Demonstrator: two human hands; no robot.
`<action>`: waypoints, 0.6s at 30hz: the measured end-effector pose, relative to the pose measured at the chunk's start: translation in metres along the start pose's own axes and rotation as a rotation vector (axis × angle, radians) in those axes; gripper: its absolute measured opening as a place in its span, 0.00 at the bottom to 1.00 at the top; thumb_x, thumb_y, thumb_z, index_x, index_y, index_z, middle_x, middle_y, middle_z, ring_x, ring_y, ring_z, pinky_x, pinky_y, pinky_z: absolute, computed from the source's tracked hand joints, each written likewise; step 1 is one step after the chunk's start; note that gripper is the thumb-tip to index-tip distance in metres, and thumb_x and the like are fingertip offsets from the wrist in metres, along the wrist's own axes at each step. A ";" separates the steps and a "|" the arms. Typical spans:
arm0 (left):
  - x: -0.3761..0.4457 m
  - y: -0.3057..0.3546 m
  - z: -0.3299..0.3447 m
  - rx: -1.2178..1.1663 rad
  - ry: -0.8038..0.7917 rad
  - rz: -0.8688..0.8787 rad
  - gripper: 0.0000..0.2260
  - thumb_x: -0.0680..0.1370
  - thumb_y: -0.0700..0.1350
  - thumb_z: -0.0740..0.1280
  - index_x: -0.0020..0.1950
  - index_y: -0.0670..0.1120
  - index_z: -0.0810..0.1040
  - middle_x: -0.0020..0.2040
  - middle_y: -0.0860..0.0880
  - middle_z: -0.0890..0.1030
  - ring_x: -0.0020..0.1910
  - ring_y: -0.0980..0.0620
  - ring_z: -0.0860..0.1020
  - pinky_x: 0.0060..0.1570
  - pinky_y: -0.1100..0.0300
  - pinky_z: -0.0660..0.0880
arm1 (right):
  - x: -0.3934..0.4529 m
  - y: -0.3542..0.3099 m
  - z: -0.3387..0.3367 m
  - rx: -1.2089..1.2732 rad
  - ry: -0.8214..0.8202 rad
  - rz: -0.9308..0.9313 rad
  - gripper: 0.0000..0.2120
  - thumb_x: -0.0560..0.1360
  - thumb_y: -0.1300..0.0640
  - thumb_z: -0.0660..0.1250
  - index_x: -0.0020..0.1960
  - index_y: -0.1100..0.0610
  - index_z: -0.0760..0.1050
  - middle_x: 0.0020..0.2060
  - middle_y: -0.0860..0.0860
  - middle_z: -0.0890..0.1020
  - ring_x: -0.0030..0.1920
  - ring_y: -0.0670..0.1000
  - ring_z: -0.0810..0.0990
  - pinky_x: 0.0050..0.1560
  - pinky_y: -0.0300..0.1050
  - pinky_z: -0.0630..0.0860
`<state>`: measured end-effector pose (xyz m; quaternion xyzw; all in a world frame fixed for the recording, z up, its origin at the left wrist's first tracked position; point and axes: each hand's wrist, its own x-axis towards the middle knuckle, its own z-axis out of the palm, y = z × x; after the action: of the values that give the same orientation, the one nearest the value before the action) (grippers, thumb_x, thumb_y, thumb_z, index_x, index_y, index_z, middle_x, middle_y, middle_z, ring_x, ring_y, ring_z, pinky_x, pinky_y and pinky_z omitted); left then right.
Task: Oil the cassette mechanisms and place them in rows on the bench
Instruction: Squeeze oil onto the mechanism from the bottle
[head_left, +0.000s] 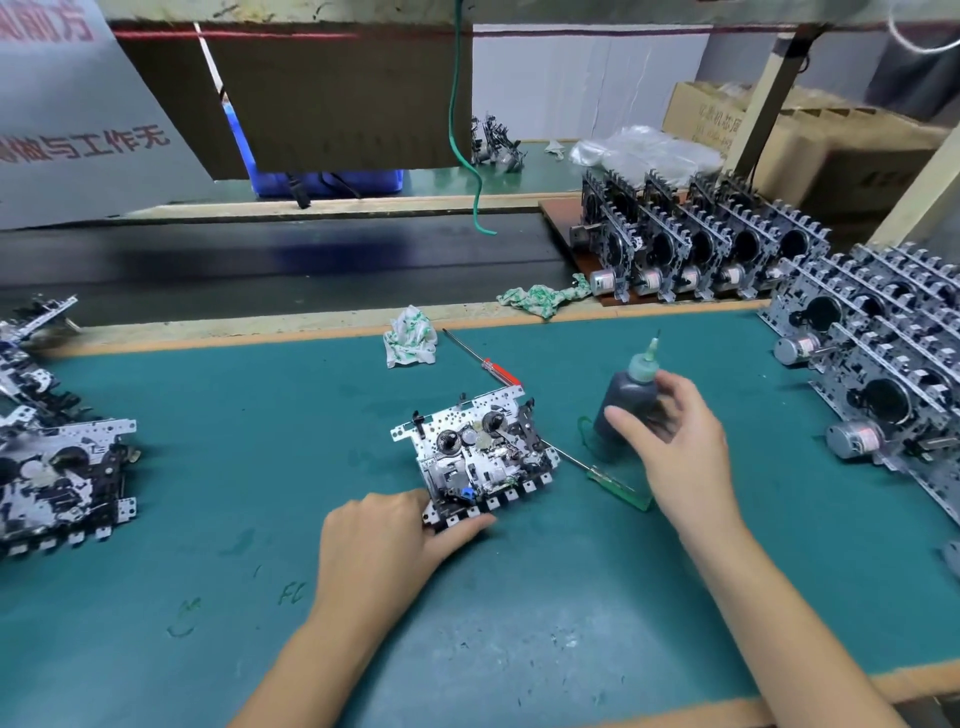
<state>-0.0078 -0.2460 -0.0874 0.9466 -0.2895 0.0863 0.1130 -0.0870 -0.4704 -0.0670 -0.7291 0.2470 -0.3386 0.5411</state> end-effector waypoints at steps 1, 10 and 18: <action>0.000 0.000 -0.001 -0.036 0.011 0.007 0.34 0.62 0.77 0.43 0.26 0.46 0.65 0.24 0.47 0.73 0.30 0.45 0.77 0.27 0.58 0.59 | 0.008 0.001 0.000 -0.026 -0.030 -0.005 0.18 0.71 0.64 0.72 0.51 0.46 0.70 0.50 0.43 0.79 0.55 0.49 0.79 0.59 0.43 0.73; 0.001 -0.001 -0.010 -0.105 0.003 0.015 0.32 0.68 0.71 0.54 0.20 0.45 0.69 0.15 0.47 0.64 0.16 0.44 0.69 0.24 0.68 0.46 | -0.008 -0.004 0.010 -0.378 0.284 -0.479 0.11 0.72 0.54 0.66 0.53 0.51 0.69 0.40 0.46 0.73 0.39 0.46 0.69 0.42 0.37 0.67; 0.003 -0.006 -0.009 -0.105 -0.029 -0.018 0.36 0.66 0.79 0.49 0.24 0.45 0.56 0.18 0.47 0.59 0.23 0.44 0.69 0.24 0.59 0.55 | -0.027 -0.002 0.027 -0.949 -0.308 -0.547 0.14 0.69 0.57 0.73 0.53 0.58 0.79 0.42 0.50 0.79 0.43 0.56 0.76 0.44 0.48 0.71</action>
<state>-0.0026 -0.2405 -0.0788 0.9430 -0.2869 0.0564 0.1592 -0.0842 -0.4336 -0.0760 -0.9706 0.0926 -0.2083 0.0766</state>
